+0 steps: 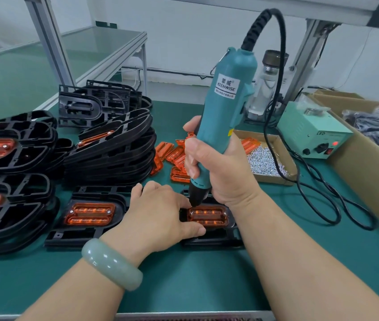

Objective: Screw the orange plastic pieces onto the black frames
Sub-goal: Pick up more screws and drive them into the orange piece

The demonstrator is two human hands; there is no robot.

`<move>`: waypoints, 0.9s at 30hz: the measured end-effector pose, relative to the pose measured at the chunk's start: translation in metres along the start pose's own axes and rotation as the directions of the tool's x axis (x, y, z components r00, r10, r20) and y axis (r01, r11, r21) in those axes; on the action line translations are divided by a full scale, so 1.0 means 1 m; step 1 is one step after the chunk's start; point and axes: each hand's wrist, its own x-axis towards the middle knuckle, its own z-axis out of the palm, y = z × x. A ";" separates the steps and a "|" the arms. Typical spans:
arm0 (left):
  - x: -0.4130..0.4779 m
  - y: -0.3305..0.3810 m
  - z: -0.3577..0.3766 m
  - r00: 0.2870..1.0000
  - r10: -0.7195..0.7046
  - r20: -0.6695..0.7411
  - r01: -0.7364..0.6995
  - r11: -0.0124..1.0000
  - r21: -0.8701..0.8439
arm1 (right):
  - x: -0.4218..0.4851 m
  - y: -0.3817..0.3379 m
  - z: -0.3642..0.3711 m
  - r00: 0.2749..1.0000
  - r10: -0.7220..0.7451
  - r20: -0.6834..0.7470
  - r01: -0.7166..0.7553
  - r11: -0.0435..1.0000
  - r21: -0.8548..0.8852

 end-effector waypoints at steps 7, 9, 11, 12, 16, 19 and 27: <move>0.000 0.000 0.001 1.000 -0.001 0.002 0.001 1.000 -0.004 | 0.001 0.003 -0.002 0.995 0.009 -0.103 -0.008 1.000 0.009; 0.001 0.000 0.001 1.000 -0.001 0.005 0.001 1.000 0.001 | 0.000 0.004 -0.003 0.994 0.000 -0.107 0.000 1.000 0.001; 0.001 0.000 0.001 1.000 -0.004 0.009 0.004 1.000 0.008 | -0.001 0.005 -0.005 0.996 -0.005 -0.084 0.005 1.000 0.003; 0.001 0.001 0.001 1.000 -0.007 0.011 0.007 1.000 0.011 | -0.001 0.005 -0.006 0.998 -0.004 -0.070 0.005 1.000 0.008; 0.001 0.002 -0.001 1.000 -0.013 0.017 0.012 1.000 0.019 | -0.002 0.006 -0.008 0.999 -0.011 -0.041 0.011 1.000 0.016; 0.000 0.002 -0.002 1.000 -0.013 0.023 0.013 1.000 0.021 | -0.002 0.007 -0.006 0.999 -0.027 -0.036 0.028 0.999 0.026; 0.000 0.004 -0.003 0.999 -0.017 0.028 0.015 0.999 0.049 | -0.006 0.007 -0.004 0.993 -0.031 -0.110 0.032 0.999 0.006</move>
